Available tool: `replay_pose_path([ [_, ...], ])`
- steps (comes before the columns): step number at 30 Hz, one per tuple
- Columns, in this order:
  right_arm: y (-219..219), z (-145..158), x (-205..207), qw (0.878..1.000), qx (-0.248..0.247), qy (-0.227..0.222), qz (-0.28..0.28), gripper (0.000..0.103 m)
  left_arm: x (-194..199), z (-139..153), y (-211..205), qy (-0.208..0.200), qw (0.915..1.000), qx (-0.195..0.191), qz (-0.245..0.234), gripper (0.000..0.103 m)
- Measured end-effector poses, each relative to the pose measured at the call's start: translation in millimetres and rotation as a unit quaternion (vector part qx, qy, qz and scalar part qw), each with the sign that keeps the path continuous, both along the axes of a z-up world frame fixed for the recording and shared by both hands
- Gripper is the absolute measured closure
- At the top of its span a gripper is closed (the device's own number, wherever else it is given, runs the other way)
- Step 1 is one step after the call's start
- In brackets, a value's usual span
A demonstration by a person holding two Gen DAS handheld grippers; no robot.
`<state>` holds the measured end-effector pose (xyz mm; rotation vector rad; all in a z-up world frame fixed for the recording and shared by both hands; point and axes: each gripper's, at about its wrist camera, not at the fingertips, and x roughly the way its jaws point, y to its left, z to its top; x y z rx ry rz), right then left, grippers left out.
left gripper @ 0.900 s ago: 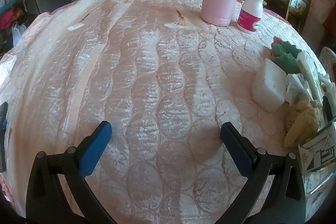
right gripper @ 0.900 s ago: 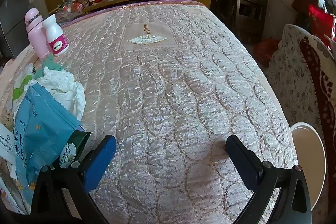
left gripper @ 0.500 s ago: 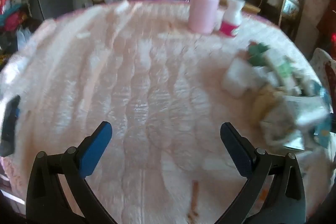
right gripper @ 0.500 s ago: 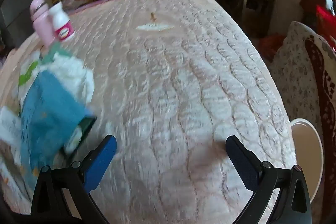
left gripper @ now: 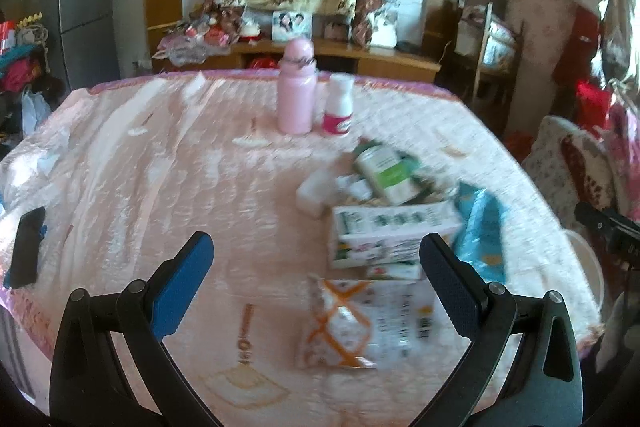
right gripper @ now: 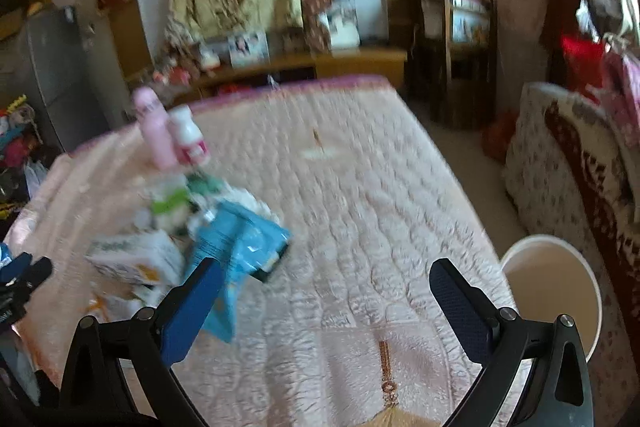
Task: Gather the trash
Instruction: 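Swing both tools over the bed toward the pile of trash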
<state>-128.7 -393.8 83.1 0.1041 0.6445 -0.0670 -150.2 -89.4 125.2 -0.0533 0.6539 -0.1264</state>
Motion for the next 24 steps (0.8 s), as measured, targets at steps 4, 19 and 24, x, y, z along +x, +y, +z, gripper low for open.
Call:
replay_pose_path([
  [4,11.1,23.3,-13.0,0.999,-0.013,-0.030,0.002,0.000,-12.7,16.4,-10.1,-0.028,0.9996,0.002,0.001,0.001],
  [19,36.0,51.5,-52.2,0.995,-0.024,-0.097,0.022,0.000,-33.2,39.1,-16.7,-0.070,0.9975,0.004,0.005,0.001],
  [24,44.1,55.7,-57.2,0.993,-0.040,-0.110,0.024,0.000,-36.2,43.6,-16.0,-0.083,0.9965,-0.002,0.008,0.001],
])
